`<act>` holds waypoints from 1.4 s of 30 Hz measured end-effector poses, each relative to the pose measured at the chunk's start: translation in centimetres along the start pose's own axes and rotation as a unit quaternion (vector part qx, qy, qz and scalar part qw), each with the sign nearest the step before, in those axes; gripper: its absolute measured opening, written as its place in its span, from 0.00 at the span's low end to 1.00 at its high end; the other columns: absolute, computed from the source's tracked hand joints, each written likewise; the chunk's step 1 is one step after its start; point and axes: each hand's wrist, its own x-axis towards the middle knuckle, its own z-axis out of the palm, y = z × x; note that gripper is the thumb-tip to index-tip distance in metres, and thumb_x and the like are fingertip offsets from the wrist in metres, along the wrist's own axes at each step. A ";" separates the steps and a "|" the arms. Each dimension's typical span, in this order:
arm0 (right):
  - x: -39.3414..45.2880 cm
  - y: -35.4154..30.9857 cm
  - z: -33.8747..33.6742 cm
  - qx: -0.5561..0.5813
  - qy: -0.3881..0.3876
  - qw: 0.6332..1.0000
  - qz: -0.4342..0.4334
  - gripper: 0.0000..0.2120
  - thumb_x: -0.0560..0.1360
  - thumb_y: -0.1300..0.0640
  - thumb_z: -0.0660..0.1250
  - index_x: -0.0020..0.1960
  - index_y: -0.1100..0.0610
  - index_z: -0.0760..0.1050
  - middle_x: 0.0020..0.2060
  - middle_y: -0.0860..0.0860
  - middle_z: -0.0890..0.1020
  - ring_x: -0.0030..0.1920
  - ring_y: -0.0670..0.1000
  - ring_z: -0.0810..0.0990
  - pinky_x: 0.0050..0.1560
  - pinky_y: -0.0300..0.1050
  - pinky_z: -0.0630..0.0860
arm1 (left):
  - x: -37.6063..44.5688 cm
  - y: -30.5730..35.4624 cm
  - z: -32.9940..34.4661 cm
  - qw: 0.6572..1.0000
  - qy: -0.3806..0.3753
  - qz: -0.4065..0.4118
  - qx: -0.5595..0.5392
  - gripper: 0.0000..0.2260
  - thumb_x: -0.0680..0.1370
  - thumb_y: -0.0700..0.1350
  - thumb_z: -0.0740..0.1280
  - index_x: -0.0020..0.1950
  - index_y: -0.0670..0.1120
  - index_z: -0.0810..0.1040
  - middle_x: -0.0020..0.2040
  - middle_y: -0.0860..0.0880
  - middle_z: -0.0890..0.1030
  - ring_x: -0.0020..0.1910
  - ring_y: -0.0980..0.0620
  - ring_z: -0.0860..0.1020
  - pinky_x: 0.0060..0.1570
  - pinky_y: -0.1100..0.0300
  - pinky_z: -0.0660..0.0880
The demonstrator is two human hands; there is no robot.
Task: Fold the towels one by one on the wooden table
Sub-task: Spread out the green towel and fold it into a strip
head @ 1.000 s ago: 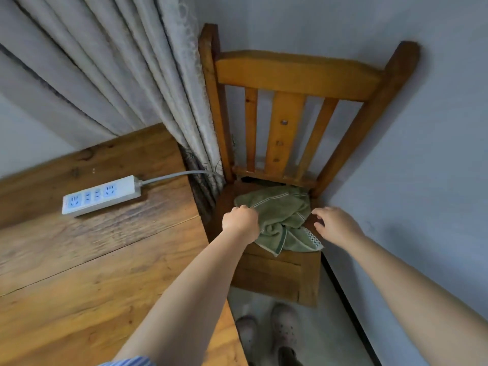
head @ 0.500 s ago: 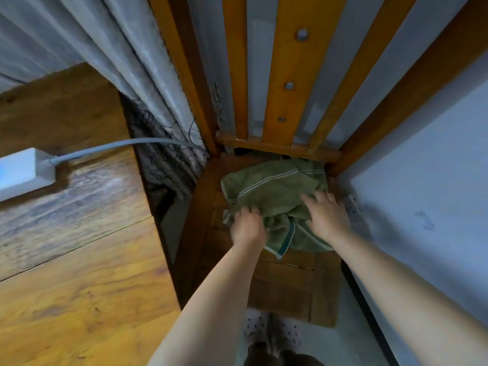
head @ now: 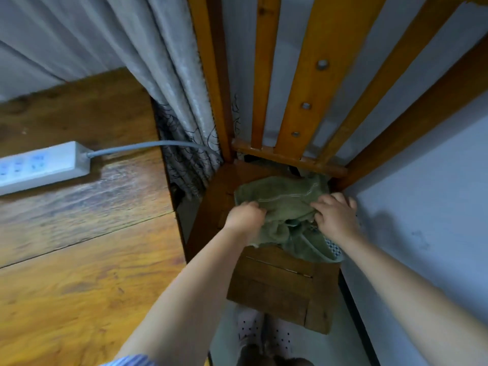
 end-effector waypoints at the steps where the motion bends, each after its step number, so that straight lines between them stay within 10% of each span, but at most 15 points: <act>1: -0.4 -0.4 -1.7 0.014 0.010 1.000 0.000 0.17 0.76 0.57 0.58 0.64 0.51 0.72 0.61 0.49 0.74 0.63 0.53 0.65 0.57 0.47 0.53 | -1.1 -0.3 -1.7 1.000 -0.003 0.016 -0.002 0.14 0.79 0.42 0.58 0.64 0.42 0.71 0.62 0.42 0.72 0.60 0.41 0.71 0.54 0.51 0.71; 7: -2.9 -5.8 -15.3 0.088 0.081 0.991 -0.056 0.15 0.76 0.57 0.61 0.61 0.56 0.74 0.57 0.54 0.76 0.61 0.57 0.68 0.55 0.49 0.59 | -11.8 -2.5 -12.4 0.976 0.107 0.005 -0.189 0.11 0.79 0.44 0.61 0.56 0.39 0.77 0.52 0.41 0.77 0.53 0.44 0.74 0.48 0.58 0.68; 12: -5.1 -13.2 -26.1 0.131 0.178 0.962 -0.163 0.12 0.74 0.61 0.65 0.56 0.60 0.78 0.50 0.58 0.79 0.55 0.60 0.74 0.53 0.50 0.63 | -21.2 -4.8 -18.8 0.893 0.295 -0.065 -0.333 0.08 0.78 0.40 0.60 0.40 0.43 0.74 0.34 0.50 0.72 0.35 0.52 0.69 0.34 0.63 0.59; 24: -15.7 -39.3 -42.1 0.157 0.381 0.844 -0.344 0.10 0.69 0.66 0.66 0.48 0.62 0.81 0.43 0.61 0.79 0.46 0.61 0.78 0.51 0.51 0.65 | -46.3 -16.9 -27.5 0.714 0.585 -0.120 -0.366 0.09 0.78 0.38 0.61 0.48 0.35 0.79 0.42 0.42 0.79 0.42 0.48 0.74 0.44 0.54 0.74; 30: -20.9 -52.4 -43.4 0.193 0.417 0.801 -0.383 0.11 0.71 0.65 0.65 0.51 0.61 0.80 0.46 0.61 0.79 0.50 0.60 0.77 0.54 0.48 0.62 | -57.3 -24.8 -27.9 0.643 0.685 -0.145 -0.310 0.09 0.79 0.37 0.59 0.50 0.34 0.77 0.45 0.37 0.79 0.42 0.47 0.73 0.37 0.62 0.65; 37: -23.6 -62.1 -40.4 0.191 0.359 0.809 -0.425 0.12 0.72 0.65 0.63 0.55 0.61 0.79 0.49 0.60 0.79 0.53 0.60 0.75 0.54 0.47 0.61 | -65.1 -32.8 -24.7 0.662 0.664 -0.160 -0.308 0.09 0.78 0.35 0.59 0.46 0.33 0.77 0.40 0.42 0.76 0.42 0.48 0.72 0.44 0.56 0.68; 42: -23.4 -62.0 -32.8 0.152 0.199 0.842 -0.477 0.10 0.71 0.67 0.66 0.51 0.65 0.80 0.46 0.62 0.79 0.46 0.63 0.78 0.51 0.59 0.75 | -65.0 -35.6 -16.3 0.756 0.477 -0.180 -0.411 0.09 0.77 0.34 0.61 0.39 0.40 0.76 0.34 0.45 0.72 0.41 0.49 0.69 0.41 0.58 0.65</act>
